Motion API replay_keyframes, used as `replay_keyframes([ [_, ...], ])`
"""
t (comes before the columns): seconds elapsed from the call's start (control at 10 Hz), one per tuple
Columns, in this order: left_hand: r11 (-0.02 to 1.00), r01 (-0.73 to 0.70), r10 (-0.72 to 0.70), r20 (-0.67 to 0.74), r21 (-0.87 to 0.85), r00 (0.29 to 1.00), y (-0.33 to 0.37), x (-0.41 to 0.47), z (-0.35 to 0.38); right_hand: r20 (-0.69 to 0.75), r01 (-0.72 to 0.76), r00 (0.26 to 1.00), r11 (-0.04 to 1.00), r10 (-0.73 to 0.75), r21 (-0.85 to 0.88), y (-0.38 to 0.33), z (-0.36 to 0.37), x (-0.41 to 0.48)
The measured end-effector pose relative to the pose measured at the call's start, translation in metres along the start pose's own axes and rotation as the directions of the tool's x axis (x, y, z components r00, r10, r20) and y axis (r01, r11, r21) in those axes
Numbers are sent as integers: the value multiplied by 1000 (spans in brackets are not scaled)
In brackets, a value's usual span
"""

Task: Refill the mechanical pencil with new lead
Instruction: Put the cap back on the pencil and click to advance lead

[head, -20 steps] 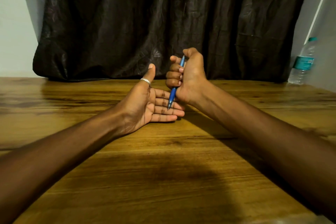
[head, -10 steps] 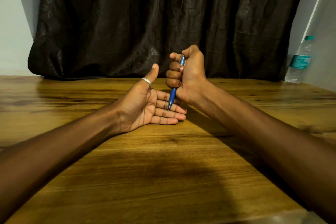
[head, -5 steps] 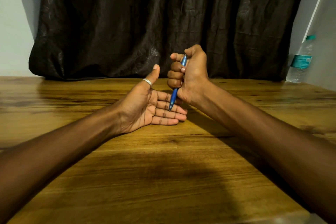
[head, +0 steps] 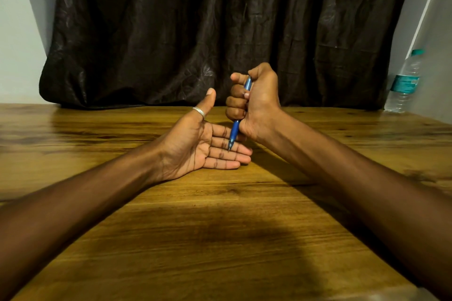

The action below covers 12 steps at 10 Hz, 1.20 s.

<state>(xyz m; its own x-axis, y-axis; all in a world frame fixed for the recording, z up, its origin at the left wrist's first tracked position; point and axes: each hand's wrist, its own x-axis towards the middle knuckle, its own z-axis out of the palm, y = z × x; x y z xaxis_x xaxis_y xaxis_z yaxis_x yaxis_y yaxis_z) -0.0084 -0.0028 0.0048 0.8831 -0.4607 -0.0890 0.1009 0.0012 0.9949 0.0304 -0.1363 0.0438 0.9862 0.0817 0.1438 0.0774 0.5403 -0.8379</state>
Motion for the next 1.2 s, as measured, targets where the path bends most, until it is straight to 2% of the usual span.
replay_keyframes([
  [1.2, 1000, -2, 2, 0, 10, 1000, 0, 0, 1, -14, 10, 1000, 1000, -10, -25, 0, -1, 1],
])
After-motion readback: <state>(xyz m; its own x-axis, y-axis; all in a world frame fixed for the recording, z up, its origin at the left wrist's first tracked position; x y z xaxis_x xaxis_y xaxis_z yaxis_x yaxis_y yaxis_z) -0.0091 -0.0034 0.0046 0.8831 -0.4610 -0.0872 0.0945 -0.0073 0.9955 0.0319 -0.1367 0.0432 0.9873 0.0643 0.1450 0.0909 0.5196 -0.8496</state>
